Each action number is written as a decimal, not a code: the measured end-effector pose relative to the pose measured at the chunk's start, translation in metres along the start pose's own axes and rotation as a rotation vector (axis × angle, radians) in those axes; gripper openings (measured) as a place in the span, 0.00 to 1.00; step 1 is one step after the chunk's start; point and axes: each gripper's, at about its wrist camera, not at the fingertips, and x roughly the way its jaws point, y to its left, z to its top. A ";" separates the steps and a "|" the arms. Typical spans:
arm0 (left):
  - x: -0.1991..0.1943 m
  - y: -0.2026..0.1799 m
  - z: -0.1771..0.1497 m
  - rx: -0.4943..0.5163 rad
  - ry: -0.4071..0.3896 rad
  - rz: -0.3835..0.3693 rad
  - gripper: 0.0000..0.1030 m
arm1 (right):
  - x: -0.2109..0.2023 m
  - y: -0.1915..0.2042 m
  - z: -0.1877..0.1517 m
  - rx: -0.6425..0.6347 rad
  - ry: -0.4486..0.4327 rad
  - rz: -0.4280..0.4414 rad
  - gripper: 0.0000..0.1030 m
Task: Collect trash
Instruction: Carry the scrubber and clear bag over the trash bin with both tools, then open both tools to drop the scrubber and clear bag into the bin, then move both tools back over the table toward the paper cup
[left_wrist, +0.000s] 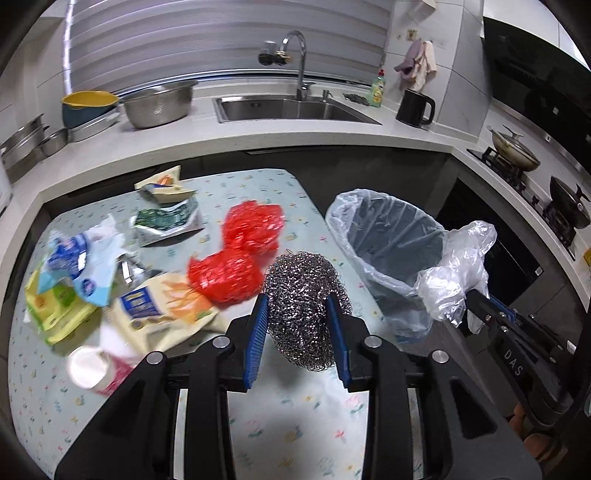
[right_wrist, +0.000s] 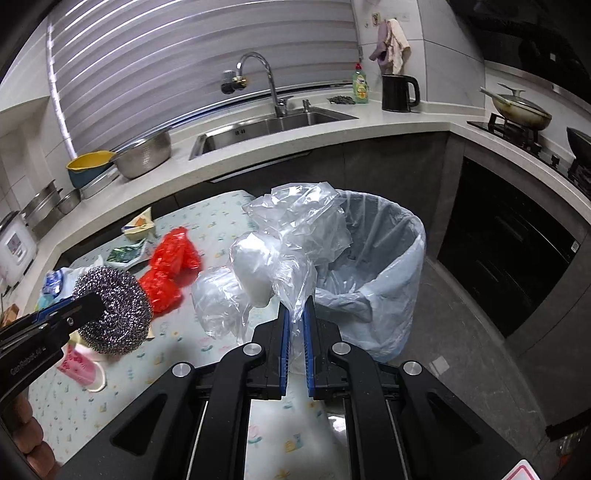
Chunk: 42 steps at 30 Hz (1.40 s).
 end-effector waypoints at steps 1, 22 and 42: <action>0.006 -0.006 0.004 0.012 0.001 -0.007 0.30 | 0.005 -0.004 0.002 0.007 0.004 -0.007 0.07; 0.148 -0.099 0.092 0.143 0.040 -0.191 0.32 | 0.117 -0.063 0.063 0.085 0.039 -0.103 0.11; 0.124 -0.080 0.110 0.078 -0.047 -0.166 0.70 | 0.086 -0.051 0.077 0.096 -0.051 -0.094 0.50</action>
